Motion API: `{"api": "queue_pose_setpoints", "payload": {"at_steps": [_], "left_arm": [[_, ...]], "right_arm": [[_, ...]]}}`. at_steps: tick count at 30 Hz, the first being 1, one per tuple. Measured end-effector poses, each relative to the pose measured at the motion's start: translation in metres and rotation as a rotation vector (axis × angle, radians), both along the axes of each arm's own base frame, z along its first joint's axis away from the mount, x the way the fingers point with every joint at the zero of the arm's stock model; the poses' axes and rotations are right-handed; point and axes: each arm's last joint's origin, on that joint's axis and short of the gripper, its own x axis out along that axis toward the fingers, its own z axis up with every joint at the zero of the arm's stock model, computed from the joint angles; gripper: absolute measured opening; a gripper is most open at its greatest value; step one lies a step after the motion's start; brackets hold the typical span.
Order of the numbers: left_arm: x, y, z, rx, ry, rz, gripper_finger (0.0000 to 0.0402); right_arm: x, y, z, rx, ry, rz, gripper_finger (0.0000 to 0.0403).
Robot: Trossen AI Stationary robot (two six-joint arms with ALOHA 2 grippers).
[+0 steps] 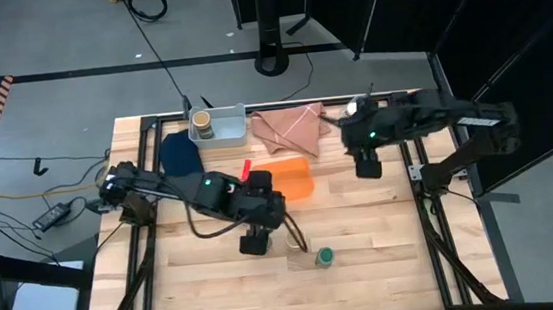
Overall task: Sort spices by type
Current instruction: Put the gold seasoning bottle into the gray bin
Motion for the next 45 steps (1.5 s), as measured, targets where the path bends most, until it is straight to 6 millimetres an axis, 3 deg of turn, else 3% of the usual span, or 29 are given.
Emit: {"api": "queue_pose_setpoints", "payload": {"at_steps": [8,14,34,45], "left_arm": [[0.023,0.001,-0.003,-0.091,-0.097,-0.098,0.0348],[0.041,0.002,-0.026,-0.18,-0.032,-0.129,0.0348],[0.076,-0.002,-0.064,-0.242,-0.022,-0.181,0.0348],[0.075,0.003,-0.071,-0.216,0.032,-0.195,0.0348]], "right_arm": [[-0.027,-0.007,0.016,-0.02,-0.078,-0.027,0.0246],[-0.038,-0.007,0.021,-0.04,-0.097,-0.015,0.0244],[-0.045,-0.007,0.019,-0.048,-0.038,0.004,0.0247],[-0.045,-0.007,0.019,-0.048,-0.035,0.003,0.0248]]}}
